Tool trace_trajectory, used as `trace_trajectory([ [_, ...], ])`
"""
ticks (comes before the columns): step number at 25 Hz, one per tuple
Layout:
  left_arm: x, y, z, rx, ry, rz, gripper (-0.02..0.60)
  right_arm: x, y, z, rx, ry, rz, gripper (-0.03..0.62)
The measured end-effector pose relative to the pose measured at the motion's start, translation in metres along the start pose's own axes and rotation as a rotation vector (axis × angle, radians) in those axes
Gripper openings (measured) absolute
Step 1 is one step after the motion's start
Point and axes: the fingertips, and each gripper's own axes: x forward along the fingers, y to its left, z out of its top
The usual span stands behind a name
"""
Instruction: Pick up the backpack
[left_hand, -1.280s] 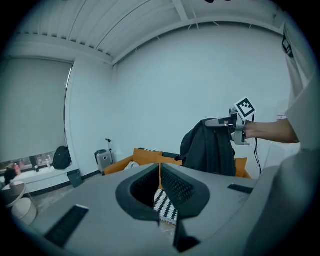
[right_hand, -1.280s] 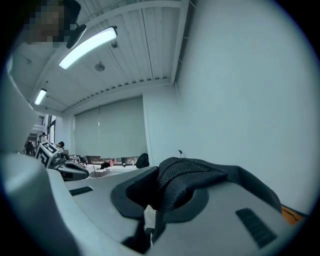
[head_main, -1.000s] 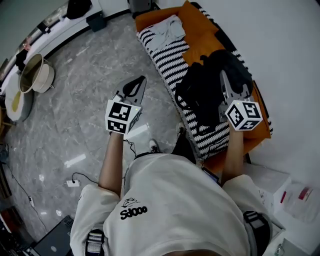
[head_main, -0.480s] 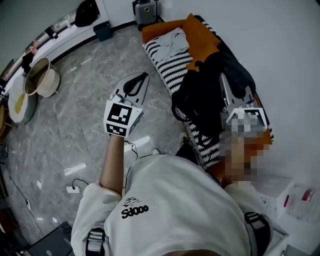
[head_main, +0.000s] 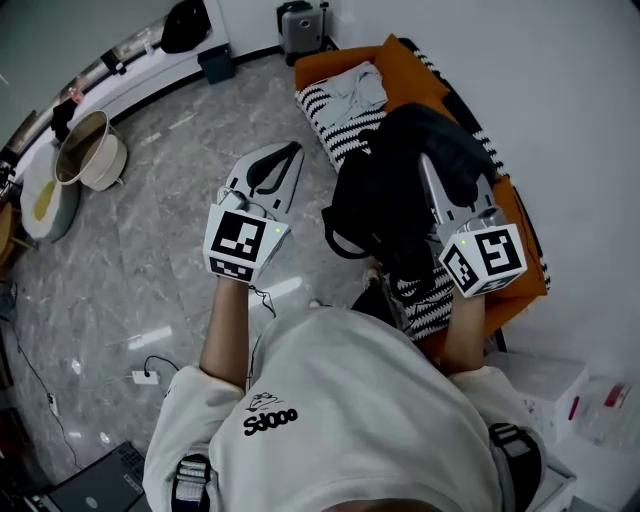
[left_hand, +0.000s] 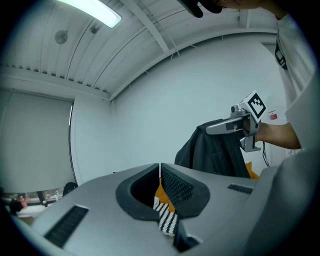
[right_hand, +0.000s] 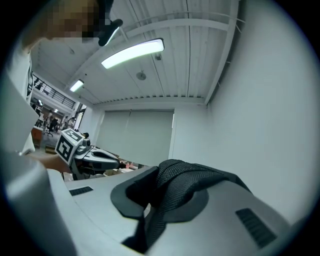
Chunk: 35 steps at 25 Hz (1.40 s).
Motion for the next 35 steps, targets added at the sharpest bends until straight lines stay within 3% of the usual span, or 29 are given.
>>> trace_trajectory([
  [7, -0.006, -0.015, -0.002, 0.017, -0.008, -0.022, 0.026, 0.006, 0.029, -0.003, 0.033, -0.009, 0.103, 0.064],
  [13, -0.007, -0.015, -0.007, 0.031, 0.007, -0.025, 0.026, 0.015, 0.048, 0.000, 0.027, -0.006, 0.138, 0.064],
  [35, -0.007, -0.015, -0.021, 0.000, 0.031, -0.037, 0.026, 0.016, 0.042, -0.021, 0.026, 0.063, 0.085, 0.064],
])
